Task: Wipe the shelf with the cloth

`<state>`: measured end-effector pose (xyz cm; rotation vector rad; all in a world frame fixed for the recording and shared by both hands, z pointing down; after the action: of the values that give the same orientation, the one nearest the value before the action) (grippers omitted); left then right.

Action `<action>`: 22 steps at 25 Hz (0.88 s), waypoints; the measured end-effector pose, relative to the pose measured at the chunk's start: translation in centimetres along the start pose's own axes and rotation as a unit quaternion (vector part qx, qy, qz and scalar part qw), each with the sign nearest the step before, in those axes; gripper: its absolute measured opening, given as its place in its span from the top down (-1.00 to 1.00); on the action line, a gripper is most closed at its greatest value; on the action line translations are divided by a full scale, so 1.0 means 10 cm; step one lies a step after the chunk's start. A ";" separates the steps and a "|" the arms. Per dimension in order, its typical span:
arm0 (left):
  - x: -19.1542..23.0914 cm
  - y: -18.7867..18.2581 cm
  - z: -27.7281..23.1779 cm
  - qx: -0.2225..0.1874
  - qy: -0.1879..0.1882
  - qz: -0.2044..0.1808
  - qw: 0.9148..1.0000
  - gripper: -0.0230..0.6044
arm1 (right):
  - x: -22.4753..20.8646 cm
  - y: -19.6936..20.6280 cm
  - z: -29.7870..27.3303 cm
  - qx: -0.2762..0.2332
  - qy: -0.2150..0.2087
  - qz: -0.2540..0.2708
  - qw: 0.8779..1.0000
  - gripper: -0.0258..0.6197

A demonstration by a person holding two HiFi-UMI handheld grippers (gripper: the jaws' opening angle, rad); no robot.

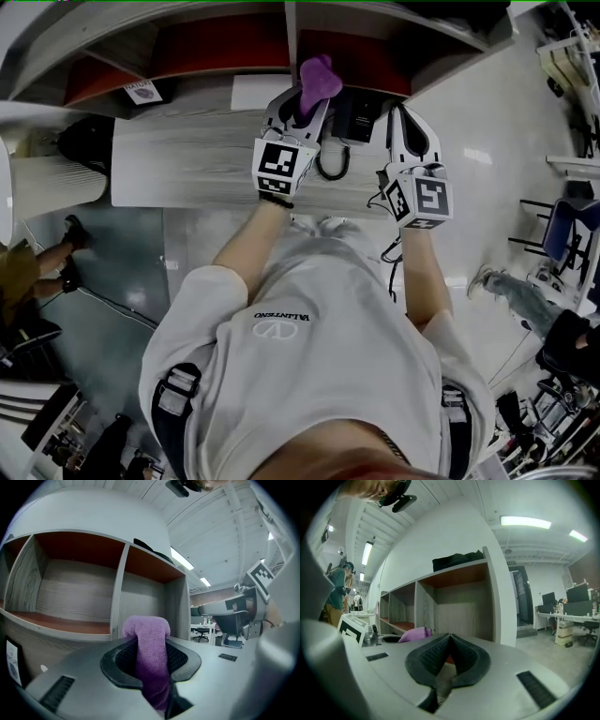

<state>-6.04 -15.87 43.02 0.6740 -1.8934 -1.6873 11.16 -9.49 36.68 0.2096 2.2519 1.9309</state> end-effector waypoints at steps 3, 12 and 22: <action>0.04 0.03 -0.12 0.003 -0.017 0.002 1.000 0.60 | -0.09 0.02 -0.08 0.004 -0.010 0.000 1.000 0.92; 0.08 0.11 -0.36 0.015 -0.053 0.000 0.998 0.60 | -0.24 0.13 -0.37 0.017 -0.048 0.001 0.999 0.92; 0.18 0.29 -0.48 0.032 -0.094 0.009 0.995 0.60 | -0.30 0.33 -0.64 0.034 -0.080 -0.013 0.996 0.92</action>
<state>-4.28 -20.37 46.44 0.5361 -2.0835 -1.7375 12.72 -15.82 41.03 0.3308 2.2057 1.7601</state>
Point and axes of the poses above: the fingertips, and each gripper's own axes: z backward along the fingers, x to its left, y out of its underside, the point moved 6 cm from there along z, backward along the fingers
